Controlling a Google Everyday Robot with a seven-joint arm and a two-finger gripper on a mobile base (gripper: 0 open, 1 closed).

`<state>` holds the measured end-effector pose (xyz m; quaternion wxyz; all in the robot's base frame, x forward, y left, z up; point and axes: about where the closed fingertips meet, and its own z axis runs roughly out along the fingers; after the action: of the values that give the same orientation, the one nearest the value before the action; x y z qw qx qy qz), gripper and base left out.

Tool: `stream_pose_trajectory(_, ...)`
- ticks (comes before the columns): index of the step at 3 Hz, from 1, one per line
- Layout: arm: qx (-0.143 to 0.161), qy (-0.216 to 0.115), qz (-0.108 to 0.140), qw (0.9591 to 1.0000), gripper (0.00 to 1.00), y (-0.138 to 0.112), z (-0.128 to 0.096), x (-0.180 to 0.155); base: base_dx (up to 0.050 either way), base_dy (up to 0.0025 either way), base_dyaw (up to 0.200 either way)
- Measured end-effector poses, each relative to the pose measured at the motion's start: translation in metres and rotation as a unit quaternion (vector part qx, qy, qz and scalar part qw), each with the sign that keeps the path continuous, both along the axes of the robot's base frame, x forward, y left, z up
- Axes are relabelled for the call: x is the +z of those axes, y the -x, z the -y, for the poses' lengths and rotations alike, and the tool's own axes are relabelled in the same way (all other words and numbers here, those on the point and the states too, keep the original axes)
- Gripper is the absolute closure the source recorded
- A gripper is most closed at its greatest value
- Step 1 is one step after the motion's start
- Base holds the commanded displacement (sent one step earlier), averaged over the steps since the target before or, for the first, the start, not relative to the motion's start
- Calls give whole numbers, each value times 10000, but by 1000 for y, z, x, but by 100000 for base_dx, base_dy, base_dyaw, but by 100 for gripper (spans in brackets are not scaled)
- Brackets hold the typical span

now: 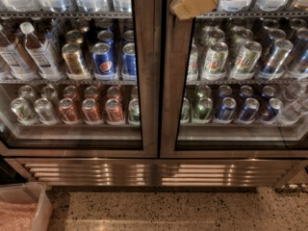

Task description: Open right fridge door

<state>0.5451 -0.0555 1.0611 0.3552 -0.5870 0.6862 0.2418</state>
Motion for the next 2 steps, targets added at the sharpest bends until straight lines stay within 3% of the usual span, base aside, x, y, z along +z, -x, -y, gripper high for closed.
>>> stream_pose_trajectory(2,-13,-119,-75,9999,100,6,-2,5,0,0,0)
